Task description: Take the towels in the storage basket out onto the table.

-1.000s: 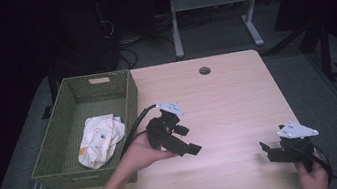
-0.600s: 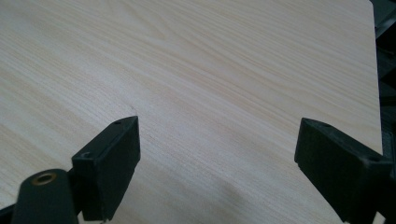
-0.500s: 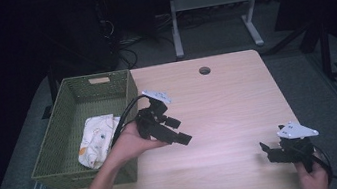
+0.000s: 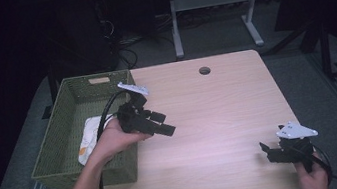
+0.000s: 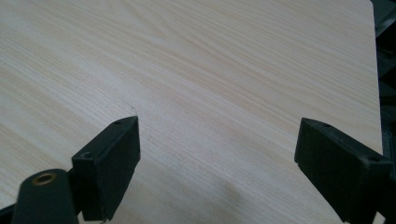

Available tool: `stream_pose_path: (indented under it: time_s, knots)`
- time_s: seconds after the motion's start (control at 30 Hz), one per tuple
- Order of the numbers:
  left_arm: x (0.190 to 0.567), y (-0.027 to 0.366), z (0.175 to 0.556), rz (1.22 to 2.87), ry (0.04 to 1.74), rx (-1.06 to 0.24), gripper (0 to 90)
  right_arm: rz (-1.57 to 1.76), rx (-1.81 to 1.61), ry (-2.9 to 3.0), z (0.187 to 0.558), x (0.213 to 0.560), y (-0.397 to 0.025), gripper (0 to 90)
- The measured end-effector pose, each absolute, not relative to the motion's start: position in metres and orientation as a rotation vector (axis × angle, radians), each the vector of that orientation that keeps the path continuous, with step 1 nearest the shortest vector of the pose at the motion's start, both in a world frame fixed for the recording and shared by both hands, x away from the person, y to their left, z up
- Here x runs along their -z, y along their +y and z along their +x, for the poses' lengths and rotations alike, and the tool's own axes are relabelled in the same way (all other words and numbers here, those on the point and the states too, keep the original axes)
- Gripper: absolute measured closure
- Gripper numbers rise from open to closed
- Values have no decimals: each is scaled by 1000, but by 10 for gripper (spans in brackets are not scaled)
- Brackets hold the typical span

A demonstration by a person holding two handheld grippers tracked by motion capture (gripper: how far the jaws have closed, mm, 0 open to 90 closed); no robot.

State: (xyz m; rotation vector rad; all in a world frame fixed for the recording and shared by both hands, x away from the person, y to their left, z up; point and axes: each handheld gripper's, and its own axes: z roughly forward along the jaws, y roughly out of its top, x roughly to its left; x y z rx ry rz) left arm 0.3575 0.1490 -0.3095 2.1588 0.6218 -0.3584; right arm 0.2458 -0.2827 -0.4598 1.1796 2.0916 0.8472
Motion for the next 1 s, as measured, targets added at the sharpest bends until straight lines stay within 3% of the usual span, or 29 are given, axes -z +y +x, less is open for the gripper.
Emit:
stream_pose_path:
  time_s: [0.53,1.0]
  knots:
    - [303,181,364,2120,682,351,195,1191,-854,2083,246,459,-284,139]
    - [309,231,372,2059,796,335,202,1192,-852,2076,245,458,-284,139]
